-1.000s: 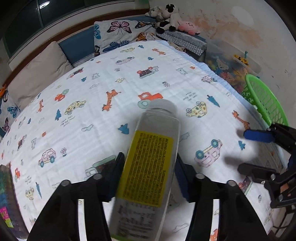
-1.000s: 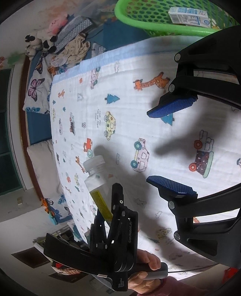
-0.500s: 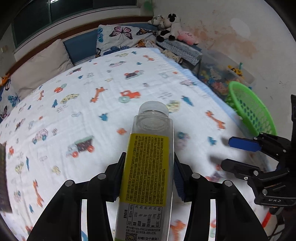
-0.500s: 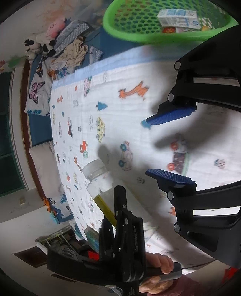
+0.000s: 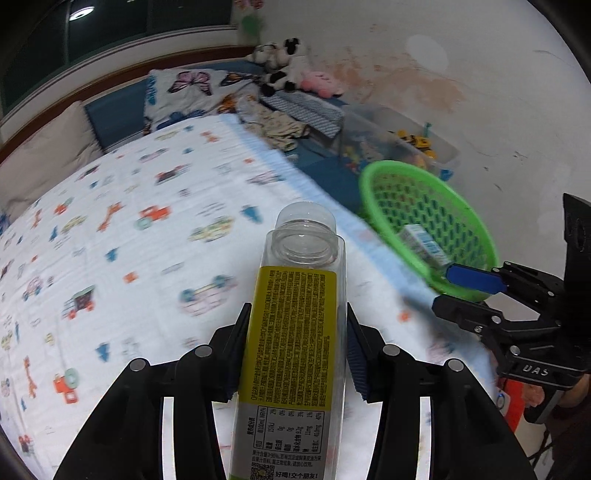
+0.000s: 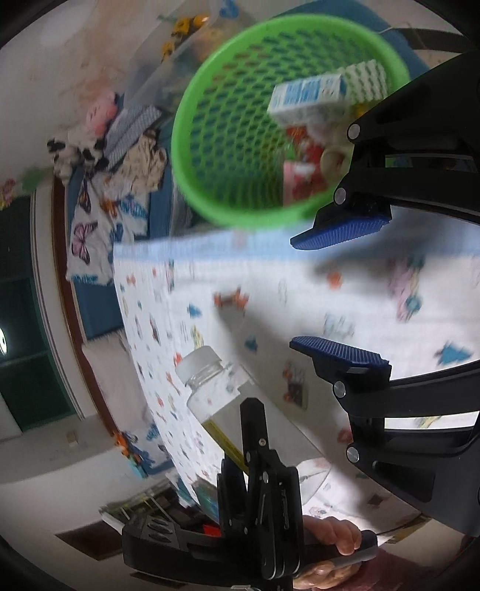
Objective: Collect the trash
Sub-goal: 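Carry the bottle over the green basket with the left tool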
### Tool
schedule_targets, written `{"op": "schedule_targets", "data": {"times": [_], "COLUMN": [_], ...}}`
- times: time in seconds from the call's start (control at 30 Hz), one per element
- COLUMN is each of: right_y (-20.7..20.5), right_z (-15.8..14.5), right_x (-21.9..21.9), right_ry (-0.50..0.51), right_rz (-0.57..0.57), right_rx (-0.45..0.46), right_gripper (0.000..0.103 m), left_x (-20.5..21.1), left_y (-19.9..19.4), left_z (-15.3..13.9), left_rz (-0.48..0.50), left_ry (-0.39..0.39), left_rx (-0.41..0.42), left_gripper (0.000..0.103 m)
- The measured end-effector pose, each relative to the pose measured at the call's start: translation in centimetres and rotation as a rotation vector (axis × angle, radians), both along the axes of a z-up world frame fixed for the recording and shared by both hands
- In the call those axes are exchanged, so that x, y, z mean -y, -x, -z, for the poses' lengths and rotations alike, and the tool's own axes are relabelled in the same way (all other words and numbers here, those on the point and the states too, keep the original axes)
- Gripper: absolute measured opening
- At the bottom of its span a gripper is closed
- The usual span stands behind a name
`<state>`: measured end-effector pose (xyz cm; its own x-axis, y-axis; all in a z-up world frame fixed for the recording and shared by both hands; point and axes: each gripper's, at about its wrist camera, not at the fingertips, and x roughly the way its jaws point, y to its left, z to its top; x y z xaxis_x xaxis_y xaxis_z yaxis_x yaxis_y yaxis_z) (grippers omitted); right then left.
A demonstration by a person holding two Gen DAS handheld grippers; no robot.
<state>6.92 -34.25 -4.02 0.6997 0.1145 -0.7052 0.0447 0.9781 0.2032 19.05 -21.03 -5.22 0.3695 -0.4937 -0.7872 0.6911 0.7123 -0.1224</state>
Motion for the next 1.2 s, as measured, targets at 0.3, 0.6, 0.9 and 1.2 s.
{"op": "schedule_targets", "data": {"times": [0.3, 0.6, 0.9, 1.2], "right_y": [4.3, 7.3, 8.9, 9.8], "right_z": [-0.3, -0.2, 0.2, 0.2], "right_x": [5.5, 9.8, 11.3, 11.9], "right_ry": [0.001, -0.014, -0.037, -0.052], "right_rz": [0.126, 0.236, 0.287, 0.308], "right_rx": [0.022, 0.032, 0.032, 0.043], "right_gripper": [0.049, 0.049, 0.049, 0.049], "left_x": [6.7, 14.0, 18.5, 21.1], "left_y": [1.8, 2.2, 2.4, 2.0], "left_z": [-0.9, -1.0, -0.1, 0.0], "left_rz": [0.098, 0.173, 0.203, 0.219], "left_ry": [0.007, -0.024, -0.065, -0.074], "left_rx": [-0.004, -0.011, -0.024, -0.041], "left_gripper": [0.045, 0.045, 0.045, 0.045]}}
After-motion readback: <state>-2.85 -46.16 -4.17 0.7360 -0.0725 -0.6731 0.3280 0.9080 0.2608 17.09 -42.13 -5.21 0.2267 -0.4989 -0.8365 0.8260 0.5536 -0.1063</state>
